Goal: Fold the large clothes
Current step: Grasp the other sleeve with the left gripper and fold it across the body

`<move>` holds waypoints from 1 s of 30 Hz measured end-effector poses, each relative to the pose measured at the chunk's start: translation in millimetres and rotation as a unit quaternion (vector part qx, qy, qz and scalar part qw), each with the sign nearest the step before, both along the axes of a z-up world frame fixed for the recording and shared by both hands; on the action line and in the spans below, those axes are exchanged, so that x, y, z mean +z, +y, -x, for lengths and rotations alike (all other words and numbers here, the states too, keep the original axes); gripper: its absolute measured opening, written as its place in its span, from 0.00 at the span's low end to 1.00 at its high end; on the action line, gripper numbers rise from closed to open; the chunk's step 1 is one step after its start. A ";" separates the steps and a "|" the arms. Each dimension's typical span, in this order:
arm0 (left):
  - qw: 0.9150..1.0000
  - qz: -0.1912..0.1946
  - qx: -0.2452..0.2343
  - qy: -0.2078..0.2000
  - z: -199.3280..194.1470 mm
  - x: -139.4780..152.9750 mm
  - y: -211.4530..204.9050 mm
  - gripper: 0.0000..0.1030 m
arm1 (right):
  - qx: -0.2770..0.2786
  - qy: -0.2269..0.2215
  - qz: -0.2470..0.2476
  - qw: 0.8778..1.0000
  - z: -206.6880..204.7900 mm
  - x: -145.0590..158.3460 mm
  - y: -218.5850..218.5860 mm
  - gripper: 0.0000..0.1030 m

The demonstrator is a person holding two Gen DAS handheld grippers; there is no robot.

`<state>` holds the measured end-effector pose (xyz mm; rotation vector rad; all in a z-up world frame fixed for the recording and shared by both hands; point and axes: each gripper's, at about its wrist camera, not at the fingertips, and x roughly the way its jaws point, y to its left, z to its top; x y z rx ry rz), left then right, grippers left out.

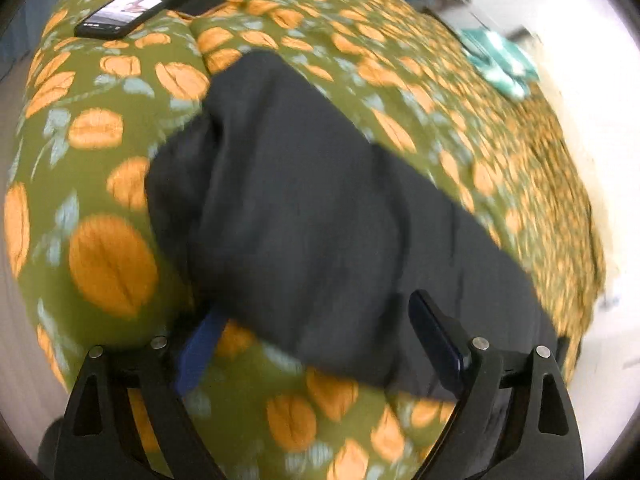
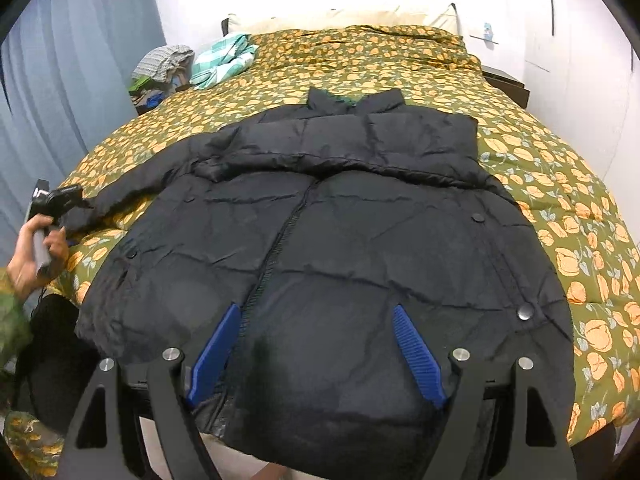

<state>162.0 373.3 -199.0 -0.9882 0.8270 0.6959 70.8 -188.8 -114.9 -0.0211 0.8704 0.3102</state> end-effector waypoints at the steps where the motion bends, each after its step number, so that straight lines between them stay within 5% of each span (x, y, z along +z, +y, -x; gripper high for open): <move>1: 1.000 -0.002 0.005 0.000 -2.3 1.6 4.5 0.85 | 0.003 0.001 0.001 1.000 0.9 -0.1 2.3 0.78; 2: 1.000 -0.009 0.010 0.005 -5.4 3.7 8.4 0.74 | 0.007 0.002 0.002 1.000 1.9 -0.5 4.7 0.78; 5: 0.999 -0.042 -0.005 0.026 -12.6 11.2 15.4 0.10 | 0.014 0.006 0.003 1.000 3.9 -3.3 10.0 0.78; 10: 0.989 -0.134 -0.052 0.039 -16.0 45.1 -14.4 0.05 | 0.019 0.011 -0.003 1.000 4.3 -5.5 15.6 0.78; 13: 0.971 -0.219 -0.094 0.026 -21.6 83.1 -52.2 0.05 | 0.025 0.007 -0.008 1.000 4.8 -3.8 19.4 0.78; 17: 0.930 -0.319 -0.182 -0.024 -34.0 140.1 -125.5 0.05 | 0.026 -0.002 -0.014 1.000 5.4 -0.4 20.2 0.78; 19: 0.897 -0.366 -0.242 -0.054 -38.5 166.4 -180.0 0.05 | 0.020 -0.008 -0.020 1.000 6.5 2.6 16.6 0.78; 24: 0.832 -0.402 -0.369 -0.102 -42.8 183.7 -294.7 0.05 | -0.011 -0.024 -0.034 0.999 8.1 10.3 -1.4 0.78; 28: 0.806 -0.382 -0.439 -0.105 -46.3 159.9 -361.1 0.06 | -0.035 -0.034 -0.037 0.998 9.8 15.9 -20.0 0.78; 30: 0.794 -0.360 -0.482 -0.089 -48.4 135.0 -392.4 0.14 | -0.048 -0.038 -0.035 0.998 10.4 16.5 -30.5 0.78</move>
